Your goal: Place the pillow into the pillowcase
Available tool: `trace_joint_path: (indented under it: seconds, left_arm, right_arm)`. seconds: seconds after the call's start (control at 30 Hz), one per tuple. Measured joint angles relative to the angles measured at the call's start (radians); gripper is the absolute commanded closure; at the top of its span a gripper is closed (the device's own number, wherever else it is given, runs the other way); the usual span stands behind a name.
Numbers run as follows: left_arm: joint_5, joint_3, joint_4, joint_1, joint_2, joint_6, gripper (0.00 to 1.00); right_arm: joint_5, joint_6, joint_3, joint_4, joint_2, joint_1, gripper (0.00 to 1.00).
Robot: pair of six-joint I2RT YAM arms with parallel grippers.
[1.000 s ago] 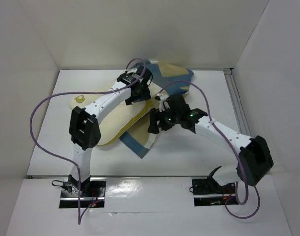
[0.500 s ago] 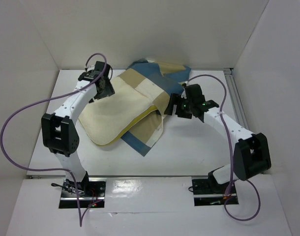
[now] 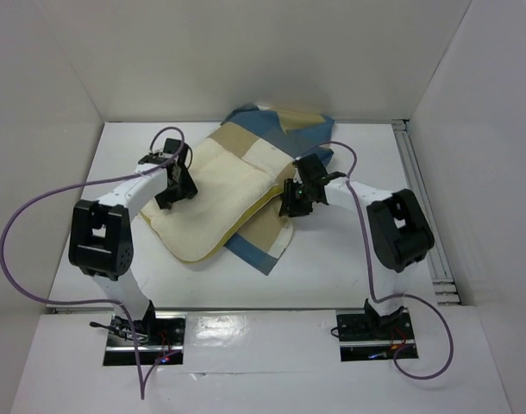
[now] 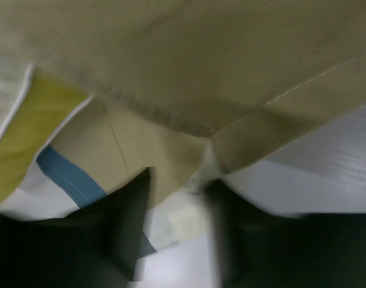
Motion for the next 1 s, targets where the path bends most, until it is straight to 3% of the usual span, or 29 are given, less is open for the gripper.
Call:
trace_joint_path:
  seconds: [0.1,0.17,0.23,0.37,0.47,0.5,0.53,0.57,0.67,0.83,1.0]
  left_arm:
    - [0.035,-0.084,0.025,-0.039,-0.083,-0.026,0.32]
    - [0.072,-0.127,0.024,-0.073,-0.137,-0.039,0.42]
    - [0.111,-0.158,0.016,-0.124,-0.19,-0.045,0.43]
    - [0.223,-0.15,-0.046,-0.303,-0.261,-0.027,0.31]
    - [0.263,-0.06,-0.108,-0.39,-0.264,0.0,0.17]
    - [0.262,-0.022,-0.118,-0.391,-0.264,0.008,0.15]
    - [0.254,0.014,-0.126,-0.38,-0.262,0.023,0.13]
    - [0.245,0.05,-0.126,-0.357,-0.26,0.029,0.13]
    - [0.208,0.115,-0.118,-0.264,-0.239,0.052,0.13]
    - [0.187,0.126,-0.126,-0.17,-0.149,0.078,0.18]
    - [0.25,0.195,-0.135,-0.297,-0.096,0.14,0.09]
  right_arm:
    - [-0.008,-0.016,0.018,0.014,0.089,0.01,0.98]
    - [0.004,-0.025,0.023,0.005,0.109,0.01,1.0]
    - [0.021,-0.037,0.036,-0.005,0.106,0.005,1.0]
    - [0.087,-0.076,0.055,-0.01,0.049,-0.02,1.0]
    - [0.124,-0.1,0.055,-0.025,-0.021,-0.067,1.0]
    - [0.129,-0.104,0.055,-0.027,-0.04,-0.086,0.82]
    - [0.135,-0.106,0.055,-0.032,-0.057,-0.106,0.5]
    - [0.142,-0.105,0.055,-0.038,-0.068,-0.122,0.35]
    - [0.163,-0.109,0.055,-0.071,-0.084,-0.163,0.18]
    - [0.176,-0.089,0.005,-0.109,-0.181,-0.171,0.17]
    - [0.167,-0.068,-0.011,-0.096,-0.276,-0.177,0.14]
